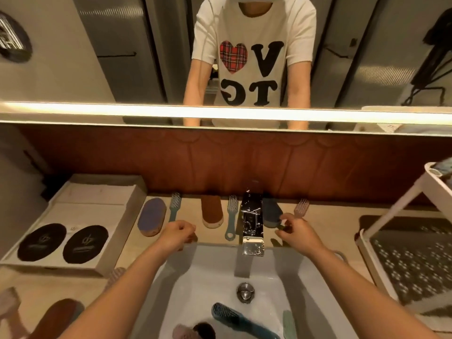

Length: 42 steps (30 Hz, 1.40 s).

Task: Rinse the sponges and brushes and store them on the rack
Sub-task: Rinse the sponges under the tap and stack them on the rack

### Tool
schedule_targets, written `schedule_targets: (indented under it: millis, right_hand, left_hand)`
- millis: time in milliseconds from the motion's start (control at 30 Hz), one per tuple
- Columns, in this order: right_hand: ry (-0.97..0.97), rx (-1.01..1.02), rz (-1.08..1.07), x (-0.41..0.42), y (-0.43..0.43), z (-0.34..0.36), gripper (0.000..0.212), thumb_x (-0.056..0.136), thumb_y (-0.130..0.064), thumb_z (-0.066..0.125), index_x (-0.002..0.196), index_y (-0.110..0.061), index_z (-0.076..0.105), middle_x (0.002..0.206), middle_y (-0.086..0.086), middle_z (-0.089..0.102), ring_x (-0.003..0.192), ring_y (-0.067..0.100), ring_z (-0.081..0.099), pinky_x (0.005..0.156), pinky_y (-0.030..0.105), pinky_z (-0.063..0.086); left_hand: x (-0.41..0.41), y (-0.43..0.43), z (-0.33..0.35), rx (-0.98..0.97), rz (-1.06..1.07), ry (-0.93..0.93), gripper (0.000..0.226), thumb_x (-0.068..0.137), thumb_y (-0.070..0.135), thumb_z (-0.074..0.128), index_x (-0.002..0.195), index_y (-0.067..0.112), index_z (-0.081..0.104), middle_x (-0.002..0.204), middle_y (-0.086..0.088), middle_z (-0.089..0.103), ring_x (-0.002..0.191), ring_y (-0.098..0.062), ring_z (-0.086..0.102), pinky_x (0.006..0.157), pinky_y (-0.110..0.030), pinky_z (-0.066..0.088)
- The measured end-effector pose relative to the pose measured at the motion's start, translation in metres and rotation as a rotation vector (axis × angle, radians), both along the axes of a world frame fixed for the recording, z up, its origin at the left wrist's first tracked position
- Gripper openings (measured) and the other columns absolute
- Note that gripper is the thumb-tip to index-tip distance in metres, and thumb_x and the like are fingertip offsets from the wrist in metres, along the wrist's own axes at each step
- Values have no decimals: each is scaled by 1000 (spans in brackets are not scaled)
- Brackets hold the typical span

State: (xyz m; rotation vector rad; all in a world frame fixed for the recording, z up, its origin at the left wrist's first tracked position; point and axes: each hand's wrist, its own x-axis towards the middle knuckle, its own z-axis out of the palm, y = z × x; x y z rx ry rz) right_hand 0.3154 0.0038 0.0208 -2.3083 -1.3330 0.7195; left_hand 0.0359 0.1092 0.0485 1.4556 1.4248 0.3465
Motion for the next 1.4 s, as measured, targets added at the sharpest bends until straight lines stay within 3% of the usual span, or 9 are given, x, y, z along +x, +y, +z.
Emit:
schedule_targets:
  millis: [167, 300, 500, 667, 767, 900, 1067, 1233, 1400]
  right_hand:
    - [-126, -58, -102, -1, 21, -25, 69, 79, -41, 67, 137, -21, 36, 129, 10, 46, 120, 30, 42, 94, 38, 43]
    - [-277, -64, -144, -7, 42, -34, 79, 75, -51, 65, 140, -25, 27, 134, 7, 44, 125, 29, 37, 93, 40, 43]
    - [-305, 40, -232, -17, 56, -42, 73, 78, -40, 63, 140, -22, 29, 124, 11, 53, 116, 31, 47, 87, 38, 42]
    - [33, 379, -405, -6, 42, -39, 62, 75, -29, 73, 129, -18, 46, 127, 10, 54, 113, 30, 52, 88, 34, 44]
    - [301, 544, -503, 1, 27, -28, 58, 75, -21, 74, 126, -21, 46, 126, 9, 54, 114, 26, 53, 95, 43, 48]
    - [494, 595, -592, 7, 0, -9, 55, 82, -17, 68, 131, -17, 42, 119, 7, 53, 105, 19, 52, 89, 32, 46]
    - [648, 608, -616, 8, -33, 8, 56, 86, -17, 63, 135, -18, 37, 118, 6, 50, 105, 18, 52, 82, 26, 43]
    - [628, 638, -598, 8, -47, 23, 56, 86, -16, 63, 136, -17, 38, 116, 4, 49, 99, 14, 52, 77, 20, 44]
    - [606, 663, -560, 5, -64, 42, 49, 87, -14, 61, 131, -16, 41, 114, 2, 49, 83, -4, 50, 60, 5, 43]
  left_hand:
    - [11, 29, -32, 68, -124, 139, 8, 86, 16, 61, 77, 15, 61, 87, -11, 67, 88, -29, 62, 80, -35, 50]
    - [22, 36, -43, 72, -127, 160, 17, 87, 19, 61, 71, 21, 54, 69, 0, 56, 77, -20, 53, 69, -25, 38]
    - [30, 43, -61, 42, -1, 116, 21, 88, 17, 57, 68, 22, 52, 75, -5, 56, 82, -24, 53, 70, -25, 37]
    - [48, 47, -65, 72, 120, 113, 21, 88, 23, 61, 73, 15, 48, 73, -4, 54, 84, -26, 54, 70, -29, 35]
    - [63, 55, -60, 70, 76, 301, 48, 84, 45, 60, 108, 5, 49, 108, -15, 59, 104, -34, 55, 81, -33, 42]
    - [82, 67, -53, 55, 8, 503, 86, 76, 66, 56, 131, 4, 33, 131, -17, 48, 119, -36, 49, 98, -43, 43]
    - [93, 57, -44, 186, -95, 751, 79, 75, 65, 57, 129, 10, 43, 130, -8, 54, 120, -29, 51, 94, -34, 40]
    - [82, 59, -34, 95, 24, 549, 65, 77, 50, 62, 123, 6, 53, 123, -14, 59, 111, -34, 55, 86, -33, 44]
    - [53, 32, -8, -199, 260, -43, 55, 80, 41, 66, 118, 2, 54, 113, -15, 61, 94, -31, 57, 79, -34, 45]
